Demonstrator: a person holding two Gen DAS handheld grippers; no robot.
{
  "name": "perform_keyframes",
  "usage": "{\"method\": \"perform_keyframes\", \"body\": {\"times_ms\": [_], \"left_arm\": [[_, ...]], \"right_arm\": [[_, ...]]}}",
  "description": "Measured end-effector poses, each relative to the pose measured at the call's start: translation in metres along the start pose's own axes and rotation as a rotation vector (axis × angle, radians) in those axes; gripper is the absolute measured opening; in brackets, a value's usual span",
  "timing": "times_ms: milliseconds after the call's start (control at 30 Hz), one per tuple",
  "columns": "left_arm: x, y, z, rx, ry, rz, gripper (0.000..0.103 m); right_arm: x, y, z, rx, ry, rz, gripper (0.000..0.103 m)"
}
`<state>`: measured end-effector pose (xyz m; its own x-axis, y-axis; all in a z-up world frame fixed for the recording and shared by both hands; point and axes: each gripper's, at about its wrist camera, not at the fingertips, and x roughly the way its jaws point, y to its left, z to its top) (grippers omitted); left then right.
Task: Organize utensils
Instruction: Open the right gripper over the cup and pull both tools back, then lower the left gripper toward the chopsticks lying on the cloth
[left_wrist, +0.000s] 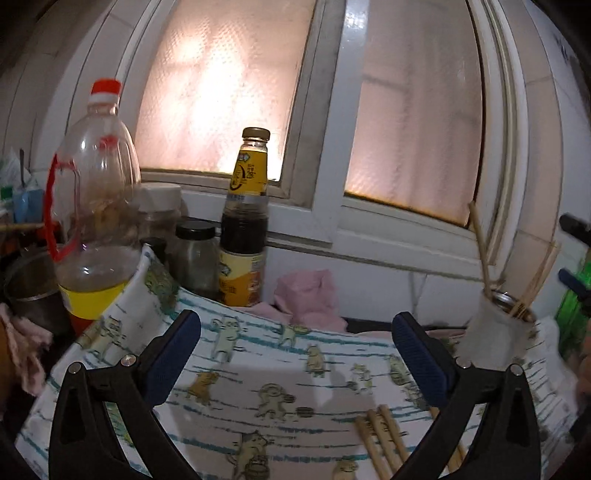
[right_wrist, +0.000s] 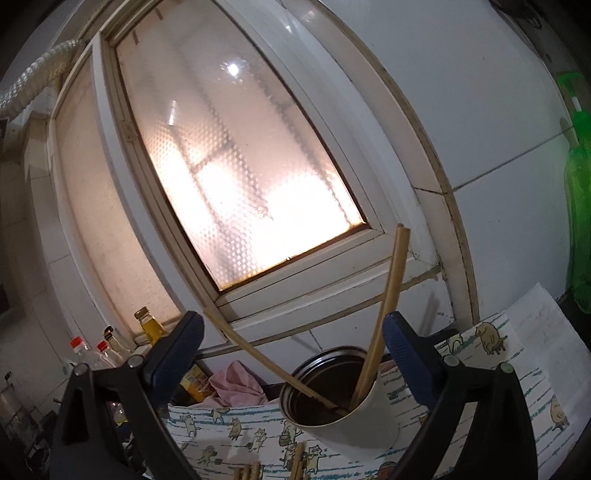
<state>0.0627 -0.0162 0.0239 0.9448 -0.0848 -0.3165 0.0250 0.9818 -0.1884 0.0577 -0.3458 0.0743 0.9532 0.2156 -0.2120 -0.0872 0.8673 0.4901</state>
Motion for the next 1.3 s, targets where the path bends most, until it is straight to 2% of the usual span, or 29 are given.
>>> {"method": "perform_keyframes", "body": {"times_ms": [67,200,300,367,500,633,767,833,900,967,1100,1200,1267,1300], "left_arm": [[0.001,-0.001,-0.003,0.010,0.012,-0.013,0.103],[0.007,-0.008,-0.012,0.106,0.043,0.021,0.103],[0.018,-0.014,-0.017,0.121,0.098,-0.014,0.103],[0.021,-0.019,-0.019,0.144,0.120,-0.036,0.103],[0.033,-0.019,-0.022,0.105,0.183,-0.106,0.103],[0.040,-0.017,-0.024,0.084,0.221,-0.101,0.103],[0.043,-0.023,-0.025,0.111,0.226,-0.076,0.103],[0.052,-0.027,-0.027,0.127,0.272,-0.077,0.103],[0.071,-0.029,-0.032,0.135,0.373,-0.066,0.103],[0.083,-0.030,-0.037,0.132,0.440,-0.060,0.093],[0.090,-0.033,-0.042,0.153,0.481,-0.025,0.092],[0.095,-0.036,-0.046,0.172,0.520,-0.011,0.083],[0.100,-0.039,-0.051,0.191,0.557,0.001,0.072],[0.103,-0.040,-0.053,0.195,0.575,-0.010,0.070]], "right_arm": [[-0.001,0.004,-0.002,-0.016,-0.003,-0.004,0.097],[0.003,0.014,-0.009,-0.060,-0.003,-0.016,0.100],[0.008,0.017,-0.014,-0.112,-0.028,-0.069,0.101],[0.014,0.016,-0.015,-0.115,-0.015,-0.105,0.101],[0.018,0.009,-0.012,-0.056,0.014,-0.072,0.101],[0.013,0.013,-0.014,-0.093,-0.015,-0.097,0.101],[0.011,0.019,-0.018,-0.133,-0.033,-0.120,0.101],[0.013,0.019,-0.020,-0.135,-0.026,-0.125,0.101],[0.015,0.017,-0.020,-0.126,-0.014,-0.128,0.101],[0.016,0.015,-0.020,-0.119,-0.010,-0.136,0.101],[0.013,0.019,-0.021,-0.156,-0.043,-0.164,0.101],[0.012,0.021,-0.021,-0.165,-0.043,-0.158,0.101],[0.013,0.021,-0.020,-0.158,-0.030,-0.147,0.101],[0.013,0.020,-0.020,-0.154,-0.026,-0.145,0.101]]}}
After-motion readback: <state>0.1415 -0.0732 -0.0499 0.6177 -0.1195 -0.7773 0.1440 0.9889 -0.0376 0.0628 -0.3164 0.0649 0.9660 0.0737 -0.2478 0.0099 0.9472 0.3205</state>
